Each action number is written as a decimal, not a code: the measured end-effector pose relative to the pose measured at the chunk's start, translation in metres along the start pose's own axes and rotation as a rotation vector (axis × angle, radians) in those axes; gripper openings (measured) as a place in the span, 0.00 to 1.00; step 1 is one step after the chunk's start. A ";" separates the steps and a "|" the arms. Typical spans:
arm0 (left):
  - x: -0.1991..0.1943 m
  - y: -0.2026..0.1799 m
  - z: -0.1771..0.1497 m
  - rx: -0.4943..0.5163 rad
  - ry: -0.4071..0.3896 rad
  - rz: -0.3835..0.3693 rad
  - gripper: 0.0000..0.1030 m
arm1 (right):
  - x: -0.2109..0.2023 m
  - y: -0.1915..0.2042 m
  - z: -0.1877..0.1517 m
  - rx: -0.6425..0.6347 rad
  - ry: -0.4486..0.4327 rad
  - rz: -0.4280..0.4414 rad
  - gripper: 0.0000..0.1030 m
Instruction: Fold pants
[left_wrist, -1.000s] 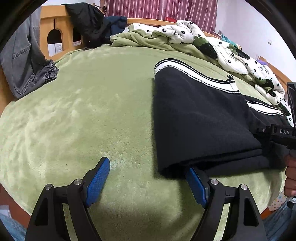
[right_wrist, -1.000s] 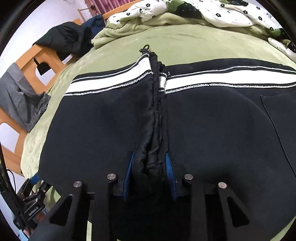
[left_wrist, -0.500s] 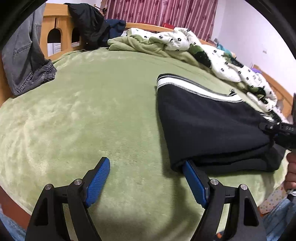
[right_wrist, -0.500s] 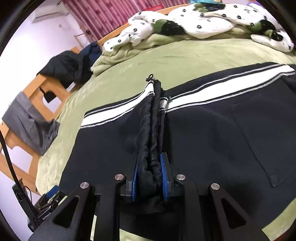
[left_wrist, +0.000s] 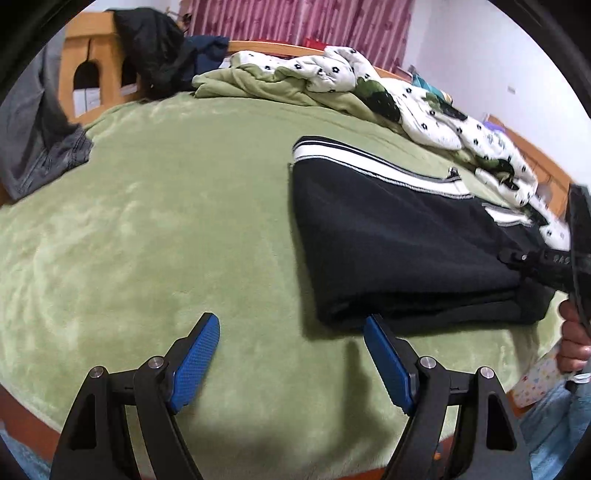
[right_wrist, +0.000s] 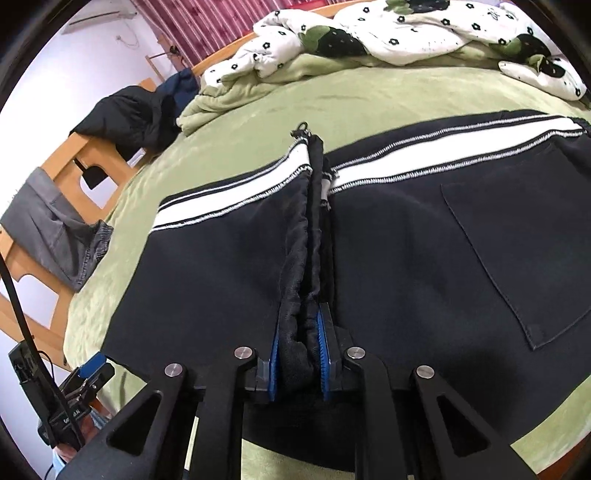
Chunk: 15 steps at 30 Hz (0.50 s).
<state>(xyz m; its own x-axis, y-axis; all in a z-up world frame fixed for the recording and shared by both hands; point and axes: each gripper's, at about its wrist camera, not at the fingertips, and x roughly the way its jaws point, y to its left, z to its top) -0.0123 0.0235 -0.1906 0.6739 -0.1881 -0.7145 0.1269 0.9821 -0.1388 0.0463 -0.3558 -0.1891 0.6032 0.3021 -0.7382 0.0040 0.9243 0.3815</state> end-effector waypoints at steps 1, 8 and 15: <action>0.008 -0.007 0.002 0.026 0.013 0.040 0.77 | 0.001 -0.001 0.000 0.005 0.004 -0.002 0.20; 0.006 -0.019 0.007 -0.002 -0.115 0.141 0.77 | 0.008 -0.003 0.000 0.026 0.008 -0.030 0.30; -0.015 0.020 -0.011 -0.126 -0.061 0.112 0.77 | 0.003 -0.003 0.002 0.011 -0.007 -0.049 0.38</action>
<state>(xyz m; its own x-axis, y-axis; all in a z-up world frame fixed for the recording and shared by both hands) -0.0280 0.0461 -0.1907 0.7221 -0.0732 -0.6879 -0.0413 0.9881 -0.1485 0.0499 -0.3585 -0.1912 0.6076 0.2549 -0.7522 0.0425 0.9353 0.3513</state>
